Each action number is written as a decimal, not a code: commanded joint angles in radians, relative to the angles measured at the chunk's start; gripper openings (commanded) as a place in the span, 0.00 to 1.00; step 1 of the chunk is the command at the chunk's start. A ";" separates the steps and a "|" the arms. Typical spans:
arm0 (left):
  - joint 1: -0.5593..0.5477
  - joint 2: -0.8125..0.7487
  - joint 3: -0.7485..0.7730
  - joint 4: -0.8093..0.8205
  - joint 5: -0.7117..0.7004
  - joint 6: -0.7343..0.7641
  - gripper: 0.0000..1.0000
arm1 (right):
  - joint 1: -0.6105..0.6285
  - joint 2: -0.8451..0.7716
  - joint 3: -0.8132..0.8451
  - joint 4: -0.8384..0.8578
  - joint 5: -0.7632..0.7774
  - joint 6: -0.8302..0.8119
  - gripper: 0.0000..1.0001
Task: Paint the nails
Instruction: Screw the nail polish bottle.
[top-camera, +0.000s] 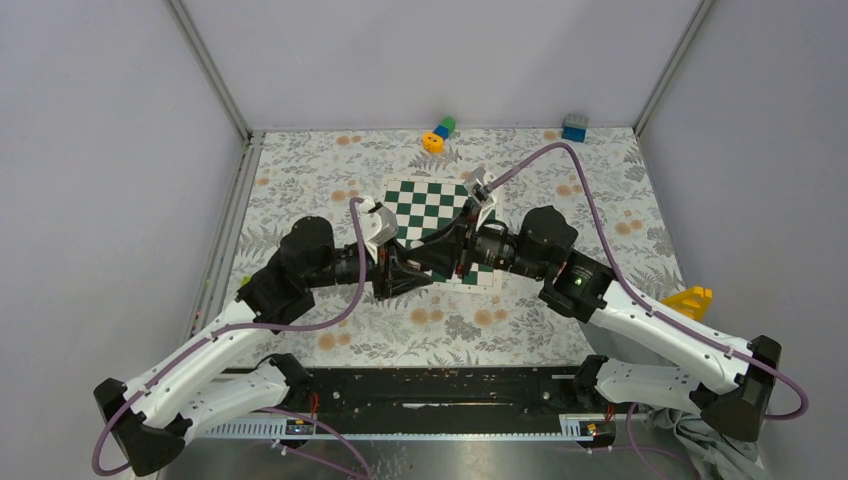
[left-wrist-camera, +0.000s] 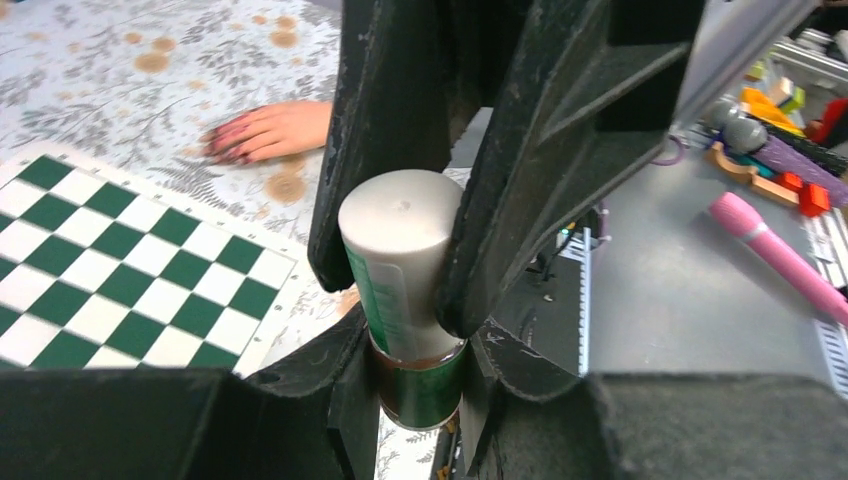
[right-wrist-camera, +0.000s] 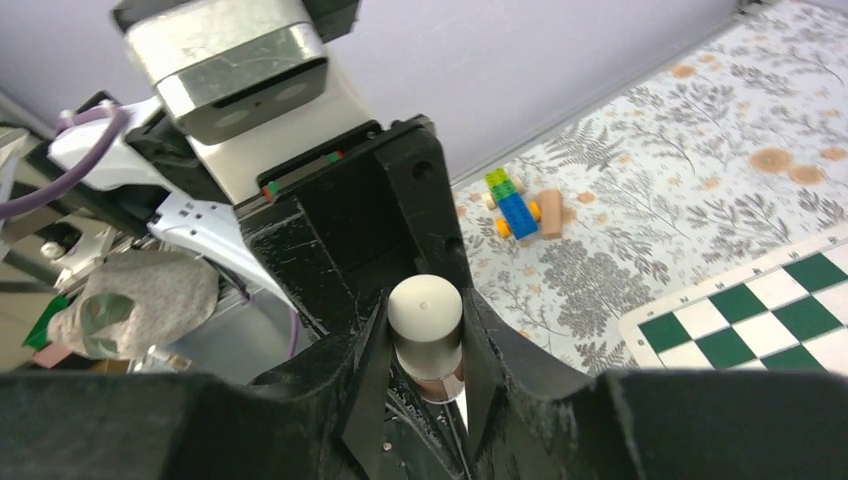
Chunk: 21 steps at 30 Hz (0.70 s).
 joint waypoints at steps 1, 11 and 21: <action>0.007 -0.038 0.019 0.066 -0.201 0.040 0.00 | 0.035 0.020 0.036 -0.138 0.129 0.027 0.00; 0.005 -0.008 0.033 0.017 -0.333 0.044 0.00 | 0.071 0.056 0.091 -0.269 0.372 0.101 0.00; -0.001 0.008 0.052 -0.039 -0.486 0.045 0.00 | 0.101 0.117 0.134 -0.330 0.584 0.246 0.00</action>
